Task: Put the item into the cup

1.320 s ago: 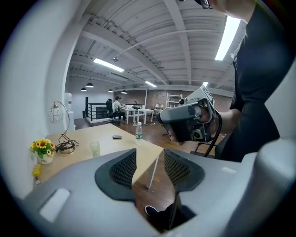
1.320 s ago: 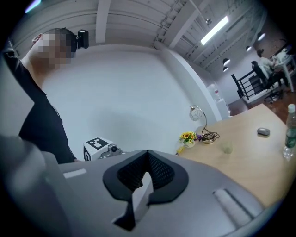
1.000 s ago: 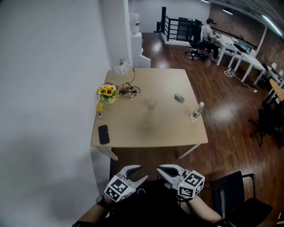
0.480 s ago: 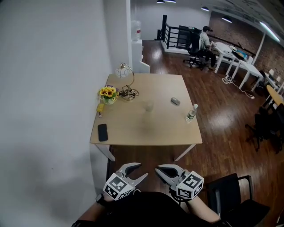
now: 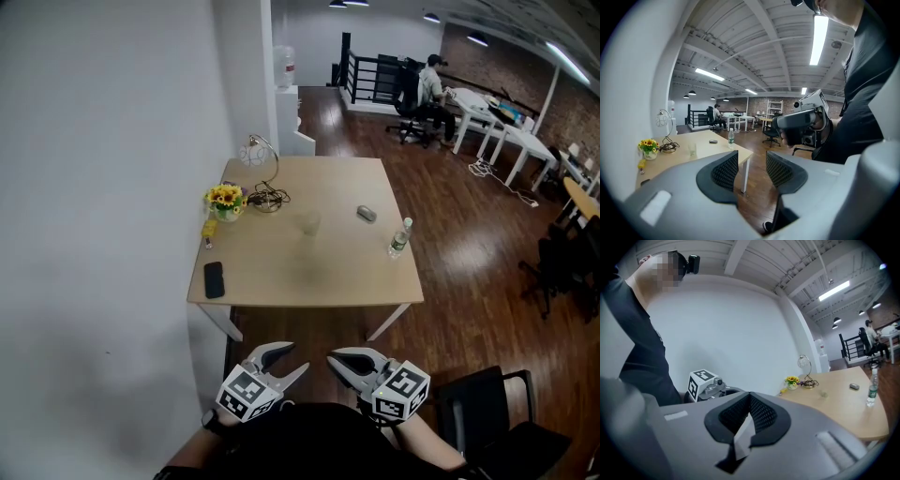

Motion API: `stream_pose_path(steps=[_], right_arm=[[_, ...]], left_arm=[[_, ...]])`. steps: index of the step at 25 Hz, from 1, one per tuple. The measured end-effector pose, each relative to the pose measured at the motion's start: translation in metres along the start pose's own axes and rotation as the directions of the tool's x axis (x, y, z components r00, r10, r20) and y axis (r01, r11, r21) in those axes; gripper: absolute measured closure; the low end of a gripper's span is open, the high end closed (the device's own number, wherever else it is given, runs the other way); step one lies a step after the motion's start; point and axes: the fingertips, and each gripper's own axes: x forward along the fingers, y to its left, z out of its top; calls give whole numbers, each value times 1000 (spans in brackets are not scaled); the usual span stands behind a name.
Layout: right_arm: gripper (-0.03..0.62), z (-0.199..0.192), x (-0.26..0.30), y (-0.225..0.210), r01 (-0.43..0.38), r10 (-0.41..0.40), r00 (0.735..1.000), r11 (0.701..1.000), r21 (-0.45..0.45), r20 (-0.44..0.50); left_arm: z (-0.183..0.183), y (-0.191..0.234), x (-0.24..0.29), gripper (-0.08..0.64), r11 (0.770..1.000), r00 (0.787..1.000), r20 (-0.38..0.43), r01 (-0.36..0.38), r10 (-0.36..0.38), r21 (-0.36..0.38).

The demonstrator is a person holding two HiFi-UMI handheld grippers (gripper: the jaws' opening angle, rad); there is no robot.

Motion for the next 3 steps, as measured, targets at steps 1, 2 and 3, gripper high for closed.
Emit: stream_pose_path(steps=[1, 2, 3], right_arm=[[584, 0, -1, 1, -5, 5, 1000, 1000, -3, -3], [584, 0, -1, 3, -10, 10, 1000, 1000, -5, -7], [583, 0, -2, 4, -15, 14, 1000, 1000, -8, -12]], left_arm=[[1, -1, 0, 380, 1000, 1000, 1, -1, 1, -1], [1, -1, 1, 379, 1000, 1000, 1, -2, 2, -2], [2, -2, 1, 380, 1000, 1000, 2, -3, 3, -3]])
